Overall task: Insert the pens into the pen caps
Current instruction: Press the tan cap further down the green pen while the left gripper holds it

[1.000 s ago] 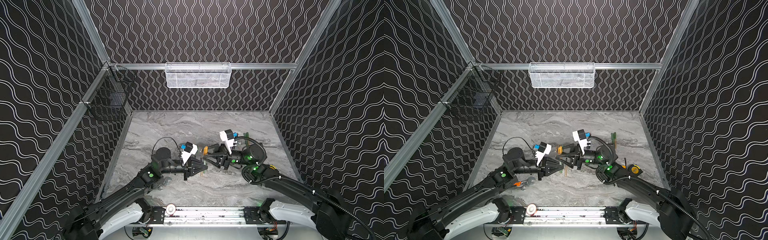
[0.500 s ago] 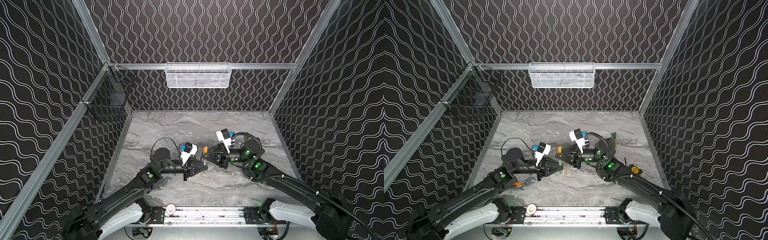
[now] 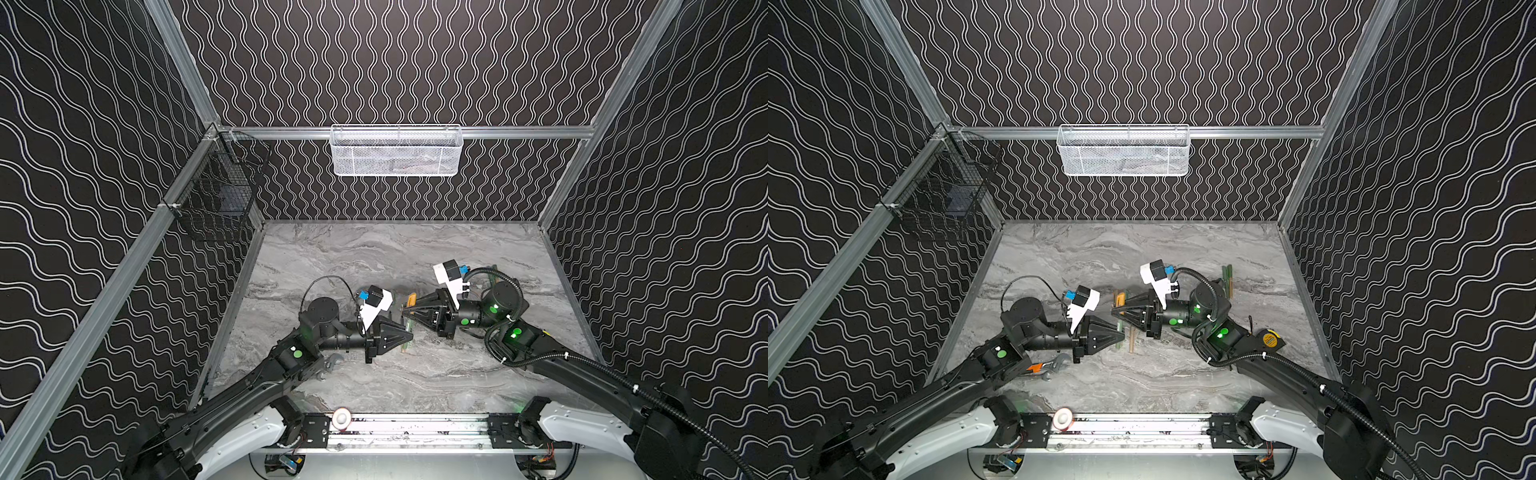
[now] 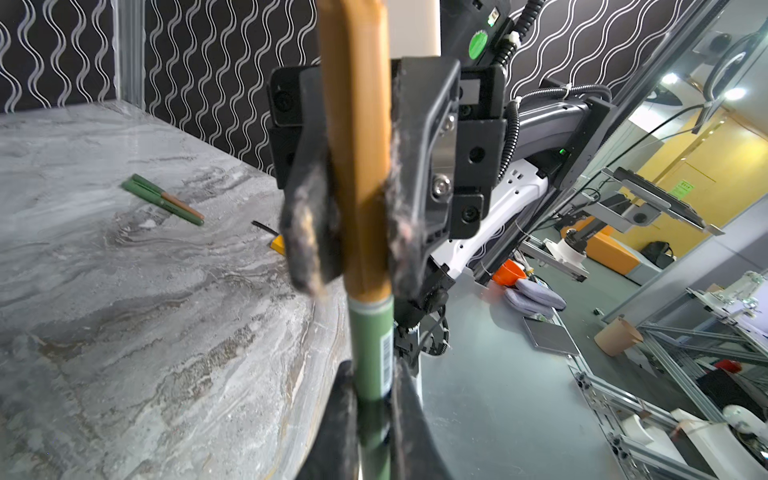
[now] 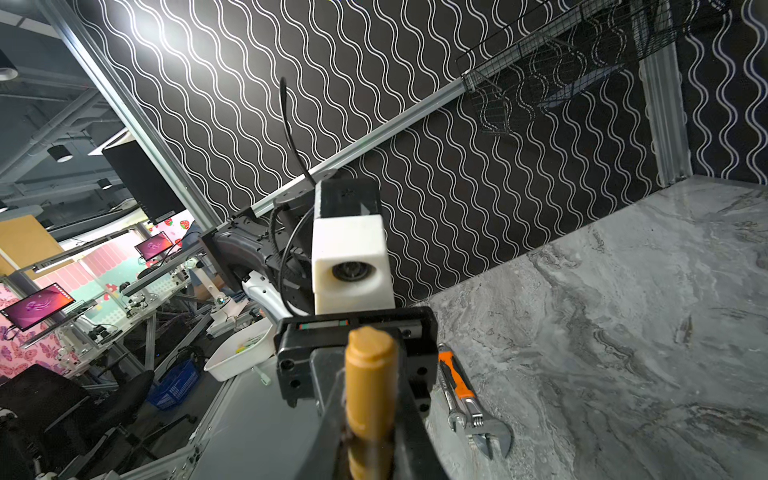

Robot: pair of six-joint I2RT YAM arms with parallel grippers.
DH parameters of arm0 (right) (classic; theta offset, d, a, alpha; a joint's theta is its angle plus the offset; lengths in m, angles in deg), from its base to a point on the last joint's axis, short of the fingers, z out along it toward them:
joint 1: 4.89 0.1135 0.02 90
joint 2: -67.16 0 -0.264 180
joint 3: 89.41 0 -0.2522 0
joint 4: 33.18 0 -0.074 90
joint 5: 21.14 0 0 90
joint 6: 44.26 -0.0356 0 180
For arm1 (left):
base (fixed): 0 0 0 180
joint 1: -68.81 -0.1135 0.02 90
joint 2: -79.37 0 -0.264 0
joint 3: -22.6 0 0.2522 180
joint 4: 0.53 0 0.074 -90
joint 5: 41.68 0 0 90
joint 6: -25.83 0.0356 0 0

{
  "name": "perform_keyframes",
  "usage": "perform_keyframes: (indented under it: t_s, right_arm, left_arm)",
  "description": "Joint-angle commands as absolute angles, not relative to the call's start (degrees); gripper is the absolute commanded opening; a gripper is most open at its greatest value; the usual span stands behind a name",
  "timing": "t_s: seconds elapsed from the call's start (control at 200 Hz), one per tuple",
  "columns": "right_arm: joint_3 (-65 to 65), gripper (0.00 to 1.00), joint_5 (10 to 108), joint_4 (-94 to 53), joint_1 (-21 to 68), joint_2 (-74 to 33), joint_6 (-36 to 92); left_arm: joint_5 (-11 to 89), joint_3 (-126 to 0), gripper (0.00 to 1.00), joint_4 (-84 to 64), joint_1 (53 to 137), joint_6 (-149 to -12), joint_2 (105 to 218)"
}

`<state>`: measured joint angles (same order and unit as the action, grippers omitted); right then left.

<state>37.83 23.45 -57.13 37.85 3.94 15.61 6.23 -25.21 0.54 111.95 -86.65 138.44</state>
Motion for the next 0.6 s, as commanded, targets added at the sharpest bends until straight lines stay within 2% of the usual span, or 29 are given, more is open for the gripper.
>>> perform_keyframes:
  t_s: [0.0,0.115,0.23,0.35,0.596]
  right_arm:
    - [38.91,0.27,23.71,-55.41,37.82,5.46,13.66]
    - [37.24,0.45,24.32,-51.86,37.82,6.59,16.11]
    - [34.82,0.56,24.56,-47.47,37.74,6.80,18.97]
    - [32.23,0.59,24.48,-43.69,37.56,6.81,21.78]
    - [29.04,0.59,23.25,-40.69,36.11,6.22,24.03]
  left_arm:
    - [6.51,-25.98,0.00,5.65,111.90,-84.88,138.56]
    - [4.21,-25.10,0.00,8.04,111.92,-86.37,140.14]
    - [2.77,-24.84,0.00,9.56,111.88,-87.21,141.20]
    - [2.22,-24.83,0.00,9.22,111.97,-86.98,141.50]
    - [2.37,-24.52,0.00,9.36,111.97,-86.76,141.34]
